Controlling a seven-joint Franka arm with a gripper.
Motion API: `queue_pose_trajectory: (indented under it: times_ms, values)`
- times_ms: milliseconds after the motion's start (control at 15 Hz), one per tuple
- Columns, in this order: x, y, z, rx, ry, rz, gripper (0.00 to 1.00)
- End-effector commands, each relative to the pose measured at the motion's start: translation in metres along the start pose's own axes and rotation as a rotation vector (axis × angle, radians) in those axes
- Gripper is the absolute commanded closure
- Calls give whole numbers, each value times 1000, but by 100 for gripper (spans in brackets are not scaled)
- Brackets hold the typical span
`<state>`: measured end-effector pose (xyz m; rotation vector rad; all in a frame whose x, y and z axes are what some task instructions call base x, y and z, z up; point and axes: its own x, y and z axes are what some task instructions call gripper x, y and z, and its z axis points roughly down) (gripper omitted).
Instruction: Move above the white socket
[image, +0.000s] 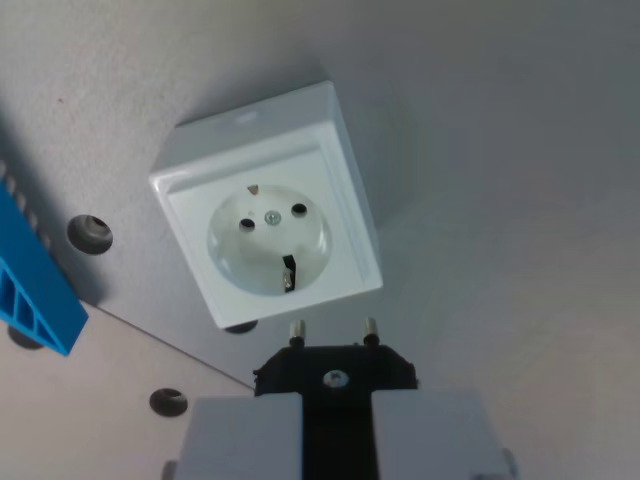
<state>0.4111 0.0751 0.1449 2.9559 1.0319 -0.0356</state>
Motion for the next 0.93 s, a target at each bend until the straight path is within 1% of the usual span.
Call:
queue_pose_trajectory:
  times_ms: [67, 533, 933]
  values:
    - [-3, -5, 13, -62, 92, -178, 100]
    - [-3, -15, 32, -79, 88, -188, 100]
    - [-3, -20, 40, -85, 89, -171, 100]
